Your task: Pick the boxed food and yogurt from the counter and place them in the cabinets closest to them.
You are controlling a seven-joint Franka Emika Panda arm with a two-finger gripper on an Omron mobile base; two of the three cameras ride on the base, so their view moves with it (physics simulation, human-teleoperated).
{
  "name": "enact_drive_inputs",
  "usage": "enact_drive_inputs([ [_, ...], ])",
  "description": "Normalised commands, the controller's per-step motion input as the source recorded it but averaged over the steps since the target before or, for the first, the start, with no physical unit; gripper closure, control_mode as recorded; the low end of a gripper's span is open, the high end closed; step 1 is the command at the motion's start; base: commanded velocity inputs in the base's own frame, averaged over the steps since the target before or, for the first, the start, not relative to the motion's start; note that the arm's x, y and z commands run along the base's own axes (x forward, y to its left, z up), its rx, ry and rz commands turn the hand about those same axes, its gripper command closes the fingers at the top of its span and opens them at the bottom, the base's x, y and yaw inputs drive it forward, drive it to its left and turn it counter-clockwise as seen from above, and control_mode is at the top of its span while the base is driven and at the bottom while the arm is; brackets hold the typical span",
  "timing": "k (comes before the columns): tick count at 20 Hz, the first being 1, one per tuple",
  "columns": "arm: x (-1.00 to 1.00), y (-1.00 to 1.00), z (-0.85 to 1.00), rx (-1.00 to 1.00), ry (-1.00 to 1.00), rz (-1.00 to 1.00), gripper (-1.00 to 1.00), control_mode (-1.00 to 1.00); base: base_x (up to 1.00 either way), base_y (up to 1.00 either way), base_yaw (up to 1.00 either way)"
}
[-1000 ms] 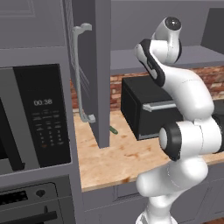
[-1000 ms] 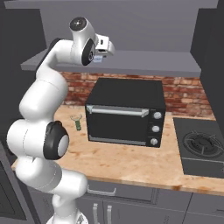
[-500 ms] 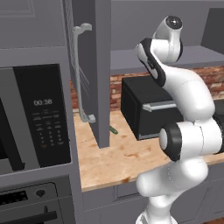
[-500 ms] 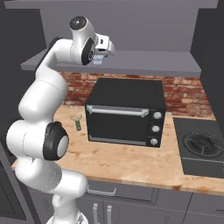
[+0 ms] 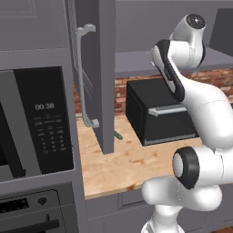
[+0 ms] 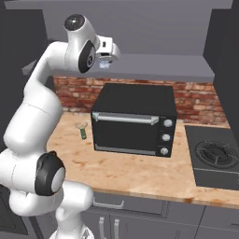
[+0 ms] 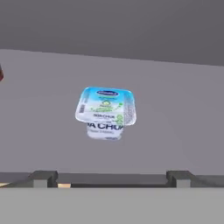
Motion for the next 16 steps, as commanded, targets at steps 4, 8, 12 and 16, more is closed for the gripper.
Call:
enact_drive_inputs([
  [4, -1.0, -0.05, -0.04, -0.11, 0.0, 0.08, -1.0, -1.0, 0.0, 0.0, 0.0],
  [8, -1.0, -0.09, -0.25, -0.07, 0.0, 0.08, -1.0, -1.0, 0.0, 0.0, 0.0],
  [12, -1.0, -0.17, -0.41, -0.02, -0.02, 0.06, -1.0, -1.0, 0.0, 0.0, 0.0],
  [16, -1.0, -0.26, -0.21, 0.01, -0.15, 0.03, -1.0, -1.0, 0.0, 0.0, 0.0],
])
